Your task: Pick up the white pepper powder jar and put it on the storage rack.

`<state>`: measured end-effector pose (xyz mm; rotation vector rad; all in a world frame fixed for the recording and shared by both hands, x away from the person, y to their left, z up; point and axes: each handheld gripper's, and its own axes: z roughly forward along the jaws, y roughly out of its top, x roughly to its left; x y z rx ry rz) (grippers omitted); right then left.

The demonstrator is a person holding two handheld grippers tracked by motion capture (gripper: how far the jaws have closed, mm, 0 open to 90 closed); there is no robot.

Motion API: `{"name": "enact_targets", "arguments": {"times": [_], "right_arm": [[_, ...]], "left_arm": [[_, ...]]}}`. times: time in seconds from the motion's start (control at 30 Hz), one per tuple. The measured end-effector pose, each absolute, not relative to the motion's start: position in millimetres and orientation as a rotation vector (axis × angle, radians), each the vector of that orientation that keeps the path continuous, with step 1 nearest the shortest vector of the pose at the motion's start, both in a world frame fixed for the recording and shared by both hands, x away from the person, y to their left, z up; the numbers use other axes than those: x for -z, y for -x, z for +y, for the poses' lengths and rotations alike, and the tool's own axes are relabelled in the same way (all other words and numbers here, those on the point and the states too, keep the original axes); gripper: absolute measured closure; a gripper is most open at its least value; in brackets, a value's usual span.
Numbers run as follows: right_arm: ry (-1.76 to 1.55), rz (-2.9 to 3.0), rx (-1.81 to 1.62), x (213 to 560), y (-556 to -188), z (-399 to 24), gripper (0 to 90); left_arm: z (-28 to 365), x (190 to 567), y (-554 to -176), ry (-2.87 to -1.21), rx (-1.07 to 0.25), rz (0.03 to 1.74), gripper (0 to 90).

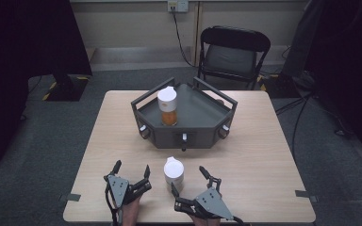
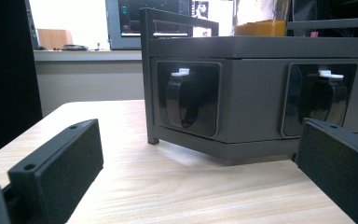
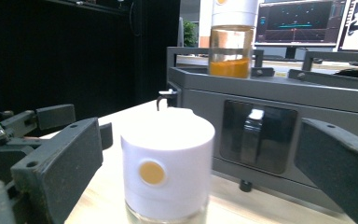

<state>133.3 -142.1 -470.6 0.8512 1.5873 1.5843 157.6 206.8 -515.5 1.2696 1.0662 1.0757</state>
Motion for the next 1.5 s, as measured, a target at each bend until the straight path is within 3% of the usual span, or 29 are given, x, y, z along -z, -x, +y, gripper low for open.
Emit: {"name": "enact_targets", "arguments": {"times": [0.8, 1.2, 1.5], "right_arm": [[-0.884, 1.675, -1.531, 474.9, -160.3, -107.9, 9.7], [-0.921, 1.699, -1.525, 476.7, -165.4, -108.7, 29.3], [-0.916, 1.695, -1.535, 478.4, -165.1, -109.8, 29.8]], "left_arm": [[206.7, 515.6, -157.6, -1.269, -1.076, 1.066, 0.1], [206.7, 515.6, -157.6, -1.269, -1.076, 1.066, 0.1], [206.7, 515.6, -157.6, -1.269, -1.076, 1.066, 0.1]]}}
